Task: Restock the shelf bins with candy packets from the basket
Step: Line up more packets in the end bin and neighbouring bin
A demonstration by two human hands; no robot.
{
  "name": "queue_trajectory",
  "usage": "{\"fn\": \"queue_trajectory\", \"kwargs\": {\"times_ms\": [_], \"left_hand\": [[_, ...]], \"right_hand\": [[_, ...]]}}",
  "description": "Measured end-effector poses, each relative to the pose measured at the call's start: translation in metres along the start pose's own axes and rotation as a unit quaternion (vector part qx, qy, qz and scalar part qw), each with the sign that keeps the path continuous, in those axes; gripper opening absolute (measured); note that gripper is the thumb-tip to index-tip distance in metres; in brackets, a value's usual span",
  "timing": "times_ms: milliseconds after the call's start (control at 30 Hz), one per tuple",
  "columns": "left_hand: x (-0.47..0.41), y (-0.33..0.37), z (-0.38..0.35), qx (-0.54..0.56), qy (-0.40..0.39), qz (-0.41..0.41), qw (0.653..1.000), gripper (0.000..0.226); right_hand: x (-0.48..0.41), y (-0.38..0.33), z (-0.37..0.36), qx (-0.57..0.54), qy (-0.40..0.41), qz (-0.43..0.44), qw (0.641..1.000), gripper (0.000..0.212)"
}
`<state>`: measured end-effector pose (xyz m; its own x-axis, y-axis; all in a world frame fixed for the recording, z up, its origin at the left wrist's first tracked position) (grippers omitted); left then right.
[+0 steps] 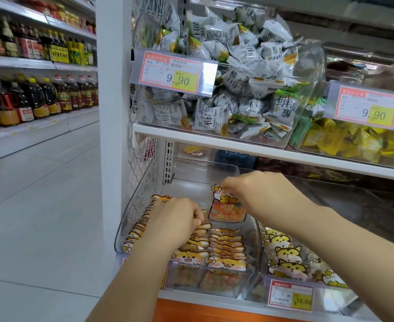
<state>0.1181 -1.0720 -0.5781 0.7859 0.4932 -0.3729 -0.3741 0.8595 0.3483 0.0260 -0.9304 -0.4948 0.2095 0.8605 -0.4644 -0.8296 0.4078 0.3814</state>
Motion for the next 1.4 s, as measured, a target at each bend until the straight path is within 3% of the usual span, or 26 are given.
{"fn": "queue_trajectory", "kwargs": {"times_ms": [300, 1133, 1233, 1400], "left_hand": [[0.002, 0.001, -0.004, -0.036, -0.010, -0.017, 0.999, 0.023], [0.001, 0.004, -0.002, -0.065, -0.016, -0.024, 0.997, 0.021], [0.001, 0.004, -0.002, -0.065, -0.011, -0.022, 0.998, 0.020], [0.003, 0.005, -0.001, -0.073, -0.005, -0.029, 0.997, 0.021]], "right_hand": [[-0.001, 0.000, 0.009, 0.004, 0.018, 0.011, 1.000, 0.051], [0.004, -0.009, 0.012, 0.006, 0.008, -0.008, 1.000, 0.048], [0.001, -0.012, 0.004, 0.027, -0.018, -0.005, 0.999, 0.051], [0.001, -0.025, -0.031, 0.020, -0.127, 0.017, 0.992, 0.046]]}}
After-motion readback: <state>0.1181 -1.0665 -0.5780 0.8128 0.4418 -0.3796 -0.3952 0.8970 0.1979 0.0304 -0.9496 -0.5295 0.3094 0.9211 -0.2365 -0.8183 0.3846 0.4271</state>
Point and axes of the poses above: each hand's wrist, its own x-axis away from the middle knuckle, its own z-axis out of the back of the hand, y = z × x, the point moved 2 cm from there along -x, towards the middle knuckle, and after that the axes turned 14 degrees about y, right-handed, at the moved point
